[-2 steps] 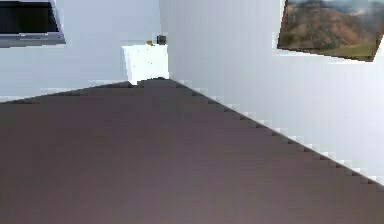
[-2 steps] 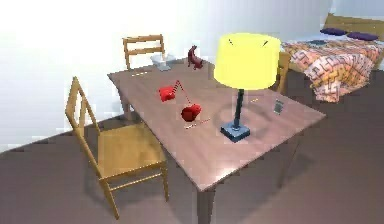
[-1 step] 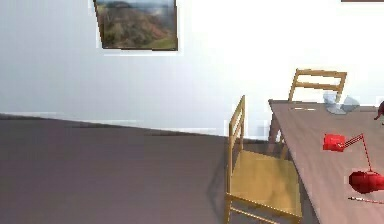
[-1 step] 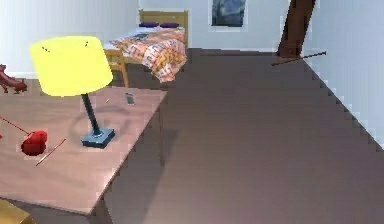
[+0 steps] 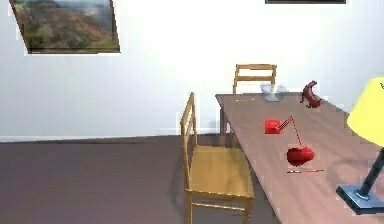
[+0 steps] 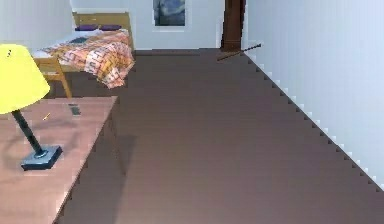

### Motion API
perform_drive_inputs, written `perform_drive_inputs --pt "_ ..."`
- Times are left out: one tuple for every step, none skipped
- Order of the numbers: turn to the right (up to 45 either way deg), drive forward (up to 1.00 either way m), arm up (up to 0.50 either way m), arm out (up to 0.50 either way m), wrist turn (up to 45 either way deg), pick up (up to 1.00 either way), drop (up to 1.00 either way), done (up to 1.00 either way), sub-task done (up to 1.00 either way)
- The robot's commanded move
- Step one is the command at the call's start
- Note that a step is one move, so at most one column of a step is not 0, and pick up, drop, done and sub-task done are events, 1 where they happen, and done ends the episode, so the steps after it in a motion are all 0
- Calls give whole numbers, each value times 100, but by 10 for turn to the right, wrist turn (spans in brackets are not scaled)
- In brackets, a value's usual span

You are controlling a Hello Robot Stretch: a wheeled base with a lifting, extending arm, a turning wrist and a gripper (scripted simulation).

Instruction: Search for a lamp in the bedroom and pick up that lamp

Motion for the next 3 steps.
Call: perform_drive_inputs --pt "0 65 0 0 0 0 0 0 0" --pt "-390 0 0 0 0 0 0 0 0" --pt "0 0 50 0 0 0 0 0 0"
